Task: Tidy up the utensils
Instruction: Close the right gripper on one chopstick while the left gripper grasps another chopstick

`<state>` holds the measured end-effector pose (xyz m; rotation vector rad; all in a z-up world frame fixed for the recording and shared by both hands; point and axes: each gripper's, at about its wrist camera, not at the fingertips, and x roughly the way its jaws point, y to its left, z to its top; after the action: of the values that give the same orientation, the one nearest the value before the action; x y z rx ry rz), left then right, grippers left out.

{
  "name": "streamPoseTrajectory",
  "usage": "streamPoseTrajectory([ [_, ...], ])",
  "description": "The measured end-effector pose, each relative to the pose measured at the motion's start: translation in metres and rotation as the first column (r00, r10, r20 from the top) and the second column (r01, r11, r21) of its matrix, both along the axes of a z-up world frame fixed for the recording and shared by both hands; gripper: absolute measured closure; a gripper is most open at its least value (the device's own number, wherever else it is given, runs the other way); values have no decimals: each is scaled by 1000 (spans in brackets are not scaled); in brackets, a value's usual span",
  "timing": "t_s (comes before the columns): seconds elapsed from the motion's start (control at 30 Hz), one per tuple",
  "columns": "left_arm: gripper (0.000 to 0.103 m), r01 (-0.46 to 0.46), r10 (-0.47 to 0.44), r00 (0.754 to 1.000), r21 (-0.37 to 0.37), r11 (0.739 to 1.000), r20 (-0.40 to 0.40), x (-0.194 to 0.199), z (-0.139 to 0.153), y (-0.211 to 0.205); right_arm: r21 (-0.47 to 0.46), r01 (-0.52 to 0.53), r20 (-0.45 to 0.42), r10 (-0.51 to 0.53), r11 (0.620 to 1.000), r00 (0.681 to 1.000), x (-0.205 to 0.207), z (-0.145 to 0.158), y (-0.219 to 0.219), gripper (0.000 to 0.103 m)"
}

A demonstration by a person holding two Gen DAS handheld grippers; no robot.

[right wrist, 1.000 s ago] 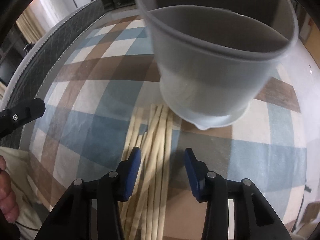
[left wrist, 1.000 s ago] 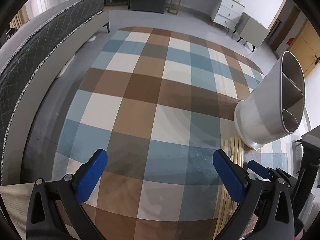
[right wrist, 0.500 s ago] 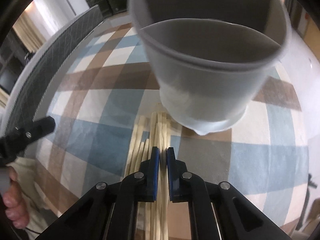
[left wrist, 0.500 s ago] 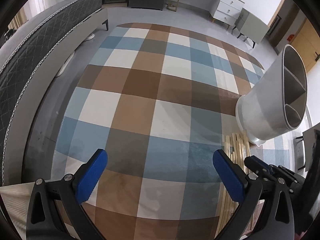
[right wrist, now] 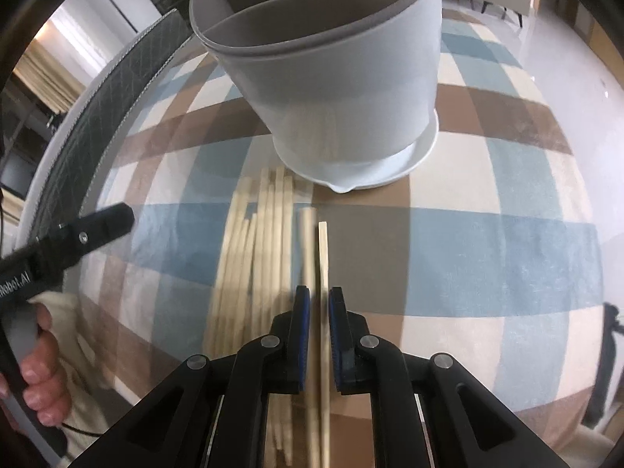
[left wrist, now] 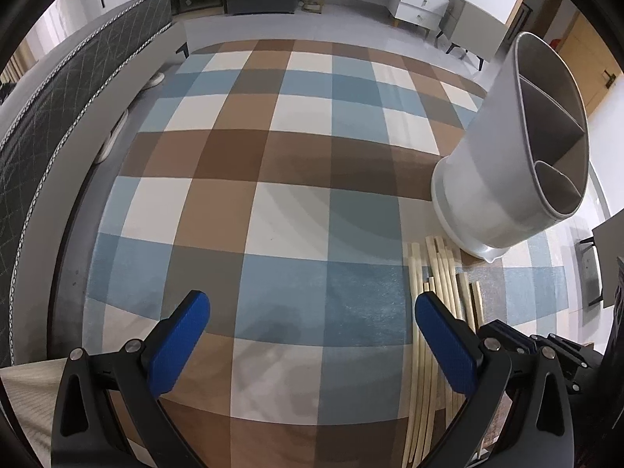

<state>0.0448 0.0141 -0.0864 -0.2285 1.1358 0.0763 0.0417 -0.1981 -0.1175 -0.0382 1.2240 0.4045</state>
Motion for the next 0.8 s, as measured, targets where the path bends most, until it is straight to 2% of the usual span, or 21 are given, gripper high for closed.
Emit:
streamPoseTrajectory([
  [0.1, 1, 4, -4, 1000, 26, 1000, -4, 0, -1, -1, -5, -3, 15, 3, 1000, 1000, 2, 1, 1, 85],
  [0.17, 1, -3, 3, 1000, 24, 1000, -9, 1, -2, 1, -15, 3, 22, -3, 1000, 1000, 6, 2, 1, 85],
  [0.37, 1, -21, 21, 1000, 7, 1000, -17, 2, -1, 9, -120, 4, 36, 0, 993, 999, 21, -6, 20, 85],
  [0.4, 1, -22, 22, 1000, 6, 1000, -18, 2, -1, 9, -104, 0, 34, 3, 995, 999, 23, -7, 21, 84],
  [0.6, 1, -22, 22, 1000, 5, 1000, -14, 3, 1, 13, -199, -54, 60, 67, 978, 996, 35, -10, 47, 84],
  [0.67, 1, -25, 25, 999, 9, 1000, -19, 3, -1, 15, -233, -67, 70, 85, 970, 994, 35, -11, 57, 88],
  [0.73, 1, -32, 32, 999, 3, 999, -27, 4, -4, 18, -229, -79, 74, 98, 970, 992, 33, -14, 61, 97],
  [0.8, 1, -33, 33, 999, 1, 999, -39, 5, -7, 19, -217, -71, 77, 90, 973, 993, 33, -14, 61, 98],
])
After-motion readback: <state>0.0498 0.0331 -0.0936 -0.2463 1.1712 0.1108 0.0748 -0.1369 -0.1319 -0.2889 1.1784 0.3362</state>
